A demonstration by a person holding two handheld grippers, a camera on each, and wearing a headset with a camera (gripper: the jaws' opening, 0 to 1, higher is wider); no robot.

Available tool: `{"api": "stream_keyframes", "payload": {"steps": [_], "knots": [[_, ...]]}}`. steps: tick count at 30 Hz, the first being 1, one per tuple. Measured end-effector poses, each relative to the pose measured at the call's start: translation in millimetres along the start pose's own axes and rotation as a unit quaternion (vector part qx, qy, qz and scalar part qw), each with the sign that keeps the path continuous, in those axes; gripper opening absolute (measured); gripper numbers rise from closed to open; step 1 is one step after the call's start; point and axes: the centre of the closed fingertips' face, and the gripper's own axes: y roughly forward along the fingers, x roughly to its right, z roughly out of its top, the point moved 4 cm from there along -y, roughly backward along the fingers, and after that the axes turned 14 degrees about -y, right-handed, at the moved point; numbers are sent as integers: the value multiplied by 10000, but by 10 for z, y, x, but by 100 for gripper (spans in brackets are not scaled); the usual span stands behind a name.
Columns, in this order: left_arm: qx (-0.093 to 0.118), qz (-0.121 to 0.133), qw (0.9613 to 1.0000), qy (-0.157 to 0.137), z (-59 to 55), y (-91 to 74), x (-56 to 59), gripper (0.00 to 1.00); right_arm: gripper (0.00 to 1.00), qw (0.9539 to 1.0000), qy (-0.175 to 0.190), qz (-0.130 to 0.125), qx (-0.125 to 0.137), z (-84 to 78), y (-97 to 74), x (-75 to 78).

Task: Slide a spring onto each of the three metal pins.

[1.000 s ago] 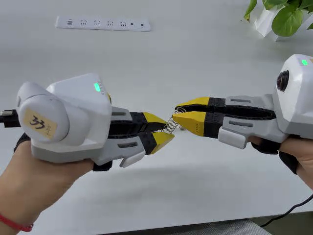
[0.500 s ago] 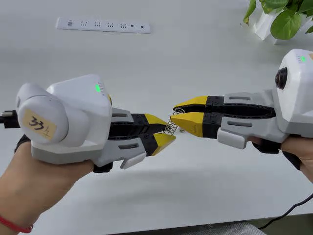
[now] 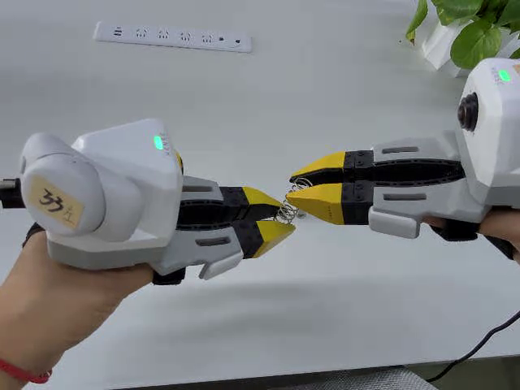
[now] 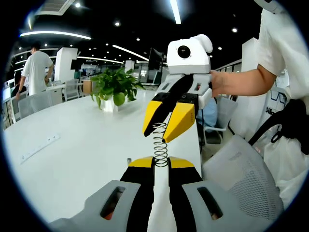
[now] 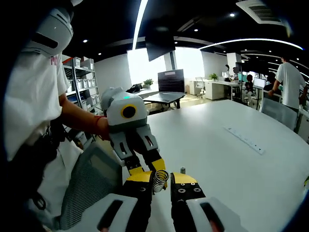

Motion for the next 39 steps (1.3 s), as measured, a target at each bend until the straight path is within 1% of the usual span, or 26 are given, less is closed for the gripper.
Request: {"api": "stream_keyframes", "payload": {"steps": [2, 4, 5, 7, 8, 9, 10, 12, 13, 15, 17, 18, 19, 20, 22, 23, 24, 25, 26, 27, 29, 32, 33, 35, 36, 39], "knots": [[21, -15, 10000, -4, 4, -2, 6, 6, 11, 9998, -166, 41, -118, -20, -4, 29], [35, -17, 10000, 2, 5, -3, 7, 6, 13, 9996, -136, 220, -149, 4, 4, 0], [38, -23, 10000, -2, 5, -5, 8, 6, 14, 9993, -201, 268, -192, 17, 5, -5], [29, -30, 10000, 15, 1, -7, 12, 6, 16, 9970, -467, 448, -429, 19, -12, -16], [22, -38, 10000, 20, -3, -7, 16, 6, 15, 9948, -625, 547, -589, 21, -24, -9], [17, -54, 10000, 20, -6, -7, 20, 6, 15, 9927, -761, 633, -686, 32, -31, -5], [8, -72, 10000, 28, -11, -6, 26, 6, 15, 9897, -865, 803, -807, 46, -41, -12], [-12, -83, 10000, 52, -18, -5, 32, 6, 15, 9848, -1039, 1034, -929, 81, -48, -20], [-21, -98, 9999, 64, -22, -5, 38, 6, 15, 9804, -1168, 1199, -1040, 104, -50, -25], [-22, -118, 9999, 68, -24, -4, 46, 6, 15, 9742, -1313, 1428, -1155, 137, -44, -39], [-29, -135, 9999, 73, -26, -1, 53, 6, 15, 9665, -1479, 1620, -1331, 158, -22, -37], [-27, -151, 9999, 76, -25, 1, 60, 6, 15, 9608, -1591, 1762, -1429, 162, -5, -50], [-25, -158, 9998, 81, -23, 1, 63, 6, 15, 9572, -1642, 1849, -1503, 161, 7, -60], [-27, -164, 9998, 88, -24, 2, 67, 6, 15, 9512, -1735, 1995, -1591, 160, 29, -78], [-23, -176, 9998, 89, -22, 2, 72, 6, 15, 9416, -1863, 2186, -1757, 143, 46, -93], [-21, -174, 9998, 98, -22, 2, 72, 6, 15, 9351, -1963, 2291, -1861, 124, 57, -78], [-21, -175, 9998, 102, -22, 1, 72, 6, 15, 9302, -2029, 2380, -1921, 117, 65, -85], [-19, -177, 9998, 102, -22, 0, 72, 6, 14, 9272, -2065, 2435, -1960, 100, 83, -93], [-18, -177, 9998, 106, -24, 0, 73, 6, 14, 9229, -2131, 2488, -2025, 95, 98, -89], [-20, -173, 9998, 114, -25, -2, 72, 6, 14, 9198, -2174, 2536, -2061, 93, 100, -82], [-6, -175, 9998, 110, -26, -4, 73, 6, 14, 9159, -2182, 2619, -2121, 90, 117, -70], [24, -179, 9998, 103, -24, -5, 76, 6, 12, 9077, -2271, 2731, -2234, 70, 136, -60], [28, -171, 9998, 111, -25, -5, 75, 6, 12, 9036, -2322, 2788, -2276, 59, 138, -64], [38, -179, 9998, 105, -28, -6, 76, 6, 12, 8993, -2366, 2838, -2338, 49, 146, -74], [47, -176, 9998, 103, -31, -6, 75, 6, 11, 8960, -2409, 2872, -2382, 40, 146, -75], [57, -180, 9998, 97, -38, -7, 76, 6, 10, 8925, -2456, 2899, -2432, 36, 155, -78]]}}
